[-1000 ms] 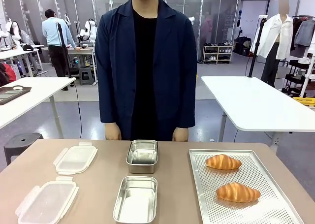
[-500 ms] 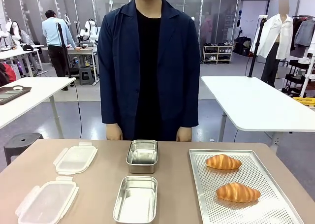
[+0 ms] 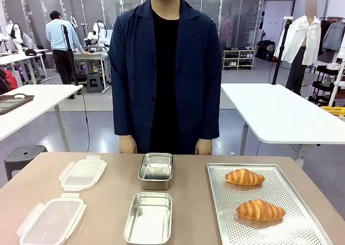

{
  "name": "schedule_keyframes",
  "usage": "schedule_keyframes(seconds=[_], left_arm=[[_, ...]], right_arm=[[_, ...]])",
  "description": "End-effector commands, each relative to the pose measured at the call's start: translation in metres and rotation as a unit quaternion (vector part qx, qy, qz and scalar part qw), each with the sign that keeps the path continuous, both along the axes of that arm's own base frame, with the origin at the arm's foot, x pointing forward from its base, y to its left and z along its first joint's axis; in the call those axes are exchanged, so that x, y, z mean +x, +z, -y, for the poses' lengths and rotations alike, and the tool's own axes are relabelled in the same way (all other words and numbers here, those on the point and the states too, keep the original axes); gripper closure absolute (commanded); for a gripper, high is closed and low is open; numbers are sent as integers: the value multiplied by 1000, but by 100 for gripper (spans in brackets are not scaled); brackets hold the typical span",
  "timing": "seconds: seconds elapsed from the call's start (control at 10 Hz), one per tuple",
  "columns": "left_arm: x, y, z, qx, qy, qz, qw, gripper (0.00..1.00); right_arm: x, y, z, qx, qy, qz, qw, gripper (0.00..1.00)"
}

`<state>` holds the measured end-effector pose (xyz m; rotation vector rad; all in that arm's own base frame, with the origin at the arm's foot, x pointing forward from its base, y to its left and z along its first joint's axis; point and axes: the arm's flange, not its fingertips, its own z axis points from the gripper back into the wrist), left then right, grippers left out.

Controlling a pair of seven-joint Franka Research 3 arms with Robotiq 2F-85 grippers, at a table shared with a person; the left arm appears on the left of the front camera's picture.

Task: Place the bread into the airtight container.
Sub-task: Pick up a Butter Roll and place it into an empty Airtight Container.

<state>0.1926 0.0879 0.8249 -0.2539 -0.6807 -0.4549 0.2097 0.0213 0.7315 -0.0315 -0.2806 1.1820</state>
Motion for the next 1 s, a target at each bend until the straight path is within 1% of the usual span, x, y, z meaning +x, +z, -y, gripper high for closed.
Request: schedule_keyframes(seconds=[0.0,0.1,0.2,0.3,0.4,0.5,0.6,0.7,0.8,0.9], left_arm=[[-1,1,1,3,-6,2,1000,0],[-1,1,1,3,-6,2,1000,0],[-1,1,1,3,-6,2,1000,0],[-1,1,1,3,-6,2,1000,0],[-1,1,1,3,-6,2,1000,0],[-1,1,1,3,-6,2,1000,0],[-1,1,1,3,-6,2,1000,0],[-1,1,1,3,-6,2,1000,0],[-1,1,1,3,-6,2,1000,0],[-1,1,1,3,-6,2,1000,0]], right_arm=[[30,-45,1,-48,14,14,999,0],[45,-69,-6,-39,47,-2,998,0],[60,-99,-9,-33,59,-4,998,0],[71,-129,-13,-36,77,6,996,0],[85,-158,-20,-27,106,-5,994,0],[102,-184,-27,-33,106,-2,994,0],[121,-213,-35,-48,120,-12,992,0],[134,-232,-41,-73,122,-13,990,0],[143,-250,-45,-73,137,-20,988,0],[153,-268,-45,-67,135,-34,988,0]])
